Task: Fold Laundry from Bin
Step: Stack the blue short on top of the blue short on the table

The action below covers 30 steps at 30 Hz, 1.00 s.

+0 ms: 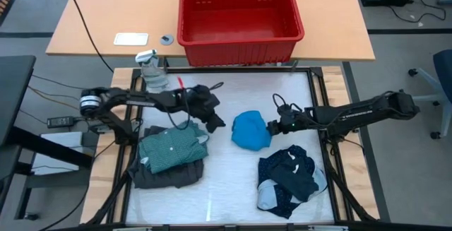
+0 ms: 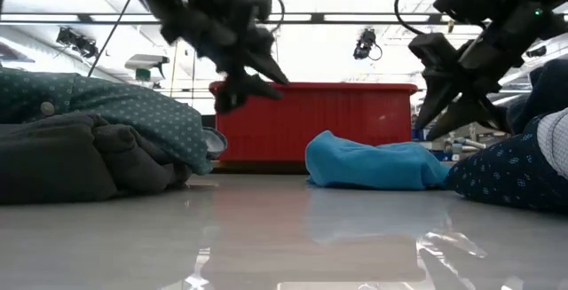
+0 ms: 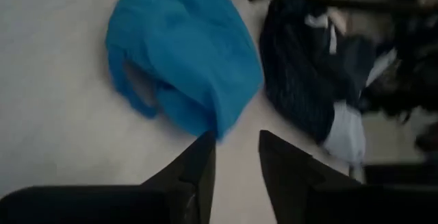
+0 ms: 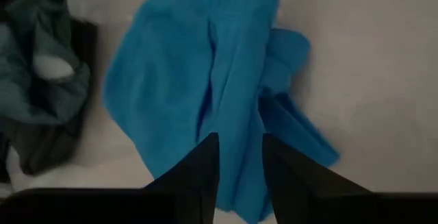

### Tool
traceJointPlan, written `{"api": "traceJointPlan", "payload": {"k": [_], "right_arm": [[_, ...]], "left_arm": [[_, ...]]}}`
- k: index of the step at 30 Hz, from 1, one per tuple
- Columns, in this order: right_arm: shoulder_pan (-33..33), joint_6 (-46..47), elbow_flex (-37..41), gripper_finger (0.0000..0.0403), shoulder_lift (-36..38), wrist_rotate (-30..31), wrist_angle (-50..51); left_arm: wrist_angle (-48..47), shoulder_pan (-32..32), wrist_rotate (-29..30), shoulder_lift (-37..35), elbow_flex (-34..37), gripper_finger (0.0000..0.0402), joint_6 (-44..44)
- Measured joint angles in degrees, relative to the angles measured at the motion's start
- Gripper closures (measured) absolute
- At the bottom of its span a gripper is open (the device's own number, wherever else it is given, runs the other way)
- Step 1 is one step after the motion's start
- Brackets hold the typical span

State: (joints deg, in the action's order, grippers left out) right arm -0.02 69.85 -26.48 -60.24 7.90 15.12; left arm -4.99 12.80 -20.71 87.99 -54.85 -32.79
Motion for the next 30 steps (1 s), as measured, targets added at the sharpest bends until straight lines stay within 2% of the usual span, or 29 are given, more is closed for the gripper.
{"api": "traceJointPlan", "payload": {"k": [4, 7, 10, 14, 17, 19, 23, 27, 30], "right_arm": [[0.30, 2.19, 0.00, 0.0252, -0.90, -0.87, -0.13], [-1.16, 3.35, 0.00, 0.0203, -0.95, -1.69, 0.77], [-2.99, 2.58, 0.00, 0.0144, -0.82, -5.30, 1.74], [-4.72, 1.15, 0.00, 0.0060, -0.85, -12.02, 1.80], [-4.69, 3.21, 0.00, 0.0015, -0.89, -13.06, 1.83], [-4.60, 3.86, 0.42, 0.0008, -1.49, -12.05, 0.36], [-6.18, 6.06, 2.98, 0.0022, -4.96, -11.71, -5.71], [-7.72, 6.65, 4.26, 0.0030, -11.26, -12.01, -15.29], [-9.04, 4.81, 4.16, 0.0034, -17.37, -13.07, -23.62]], "left_arm": [[12.56, -0.27, -0.96, 5.81, 2.81, 0.0233, -7.12], [17.31, -0.29, -1.77, 10.74, 2.66, 0.0180, -10.07], [25.11, -0.54, -2.77, 15.00, 2.56, 0.0135, -10.63], [32.19, -0.89, -3.04, 19.78, 2.55, 0.0100, -11.95], [32.68, -0.60, -3.00, 21.93, 2.58, 0.0090, -17.66], [32.76, -0.54, -2.90, 22.92, 2.58, 0.0088, -18.71], [35.97, -0.57, -2.58, 24.73, 2.55, 0.0088, -18.82], [38.58, -0.63, -1.53, 26.06, 2.27, 0.0088, -19.11], [37.41, -1.08, 2.19, 26.09, 2.18, 0.0098, -15.45]]}}
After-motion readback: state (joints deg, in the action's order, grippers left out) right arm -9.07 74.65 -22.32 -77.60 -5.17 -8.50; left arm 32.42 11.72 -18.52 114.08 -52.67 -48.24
